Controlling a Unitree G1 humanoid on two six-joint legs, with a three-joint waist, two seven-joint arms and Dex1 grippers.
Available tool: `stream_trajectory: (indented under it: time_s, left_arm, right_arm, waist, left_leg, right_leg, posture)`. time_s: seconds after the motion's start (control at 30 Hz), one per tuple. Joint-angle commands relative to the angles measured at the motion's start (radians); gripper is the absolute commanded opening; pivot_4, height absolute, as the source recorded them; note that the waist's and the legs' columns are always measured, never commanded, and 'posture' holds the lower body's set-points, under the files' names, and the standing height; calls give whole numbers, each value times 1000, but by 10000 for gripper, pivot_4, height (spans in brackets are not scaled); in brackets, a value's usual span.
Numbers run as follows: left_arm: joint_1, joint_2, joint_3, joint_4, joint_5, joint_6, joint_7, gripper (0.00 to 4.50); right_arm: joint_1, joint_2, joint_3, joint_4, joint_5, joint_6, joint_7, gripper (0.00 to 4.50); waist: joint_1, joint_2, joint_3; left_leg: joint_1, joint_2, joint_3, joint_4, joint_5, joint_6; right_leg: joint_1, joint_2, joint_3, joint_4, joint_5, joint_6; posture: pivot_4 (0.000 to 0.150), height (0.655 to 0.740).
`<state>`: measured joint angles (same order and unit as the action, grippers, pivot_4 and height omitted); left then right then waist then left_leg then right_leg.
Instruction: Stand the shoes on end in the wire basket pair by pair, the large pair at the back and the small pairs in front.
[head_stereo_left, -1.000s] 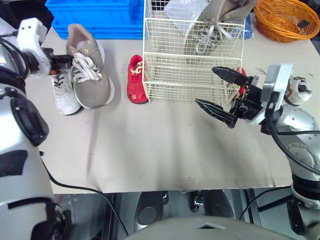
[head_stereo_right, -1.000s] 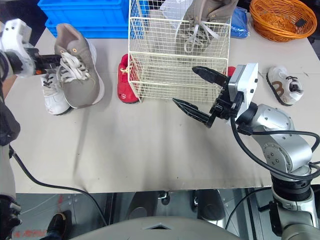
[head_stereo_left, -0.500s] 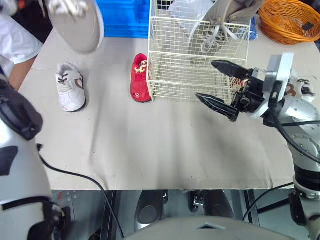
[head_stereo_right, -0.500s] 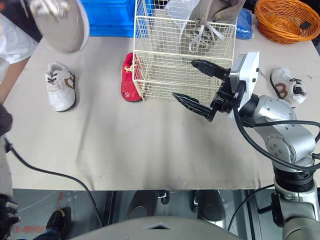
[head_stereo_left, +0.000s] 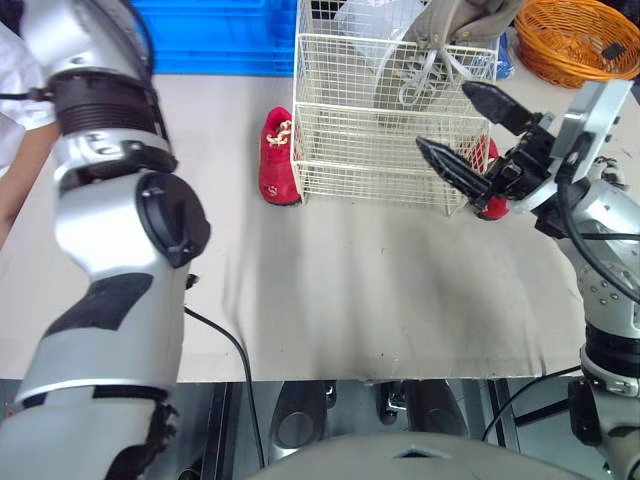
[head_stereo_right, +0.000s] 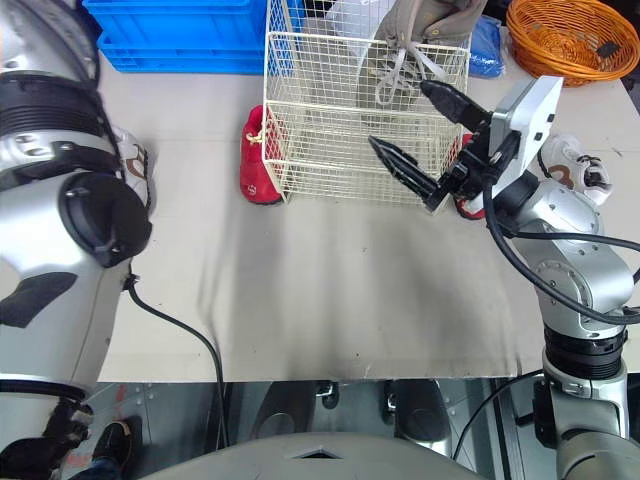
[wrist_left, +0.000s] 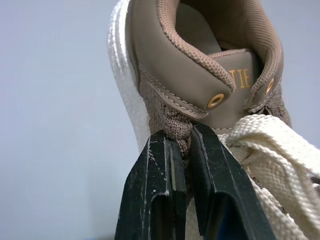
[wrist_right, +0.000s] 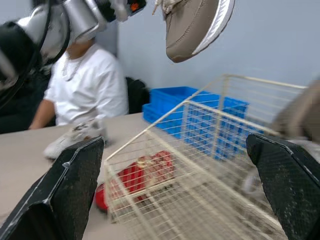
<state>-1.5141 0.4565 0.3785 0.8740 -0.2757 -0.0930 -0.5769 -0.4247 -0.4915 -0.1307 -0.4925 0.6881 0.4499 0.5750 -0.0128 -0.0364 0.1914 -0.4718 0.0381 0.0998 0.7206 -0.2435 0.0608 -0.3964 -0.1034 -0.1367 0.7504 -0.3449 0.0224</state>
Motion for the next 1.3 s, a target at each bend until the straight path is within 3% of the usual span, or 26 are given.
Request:
stream_trajectory:
  time_s: [0.03,0.23,0.57,1.0,1.3]
  left_arm:
    - [-52,-54,-23,21,18,-216,43,102]
    - [-49,-140,-75,137,84,-449,115,102]
    - [19,-209,-159,242,178,-604,182,102]
    - [93,-195,-214,274,253,-647,274,102]
    - [164,-197,-233,255,246,-564,211,102]
  right_arm:
    - [14,5,-43,-35,-4,-32,-25,45000]
    - [39,21,-77,-45,-1,-50,-78,45000]
    - [64,62,-118,-58,-33,-121,-141,45000]
    - [62,85,-111,-34,-68,-214,-144,45000]
    - [65,83,-107,-30,-73,-218,-141,45000]
  waist:
    - [1,0,0]
    - [3,0,0]
    - [1,0,0]
    - [6,0,0]
    - [4,0,0]
  left_leg:
    - [0,0,0,0,0,0]
    - [0,0,0,0,0,0]
    - [0,0,1,-1,0,0]
    - [0,0,1,-1,0,0]
    - [0,0,1,-1,0,0]
  right_leg:
    - [0,0,0,0,0,0]
    - [0,0,-2,0,0,0]
    - [0,0,-3,0,0,0]
    - [0,1,-3,0,0,0]
    - [0,1,-3,0,0,0]
  posture:
    - [1500,6860]
    - [1500,6860]
    - [1500,6860]
    - [1500,6860]
    - [1500,6860]
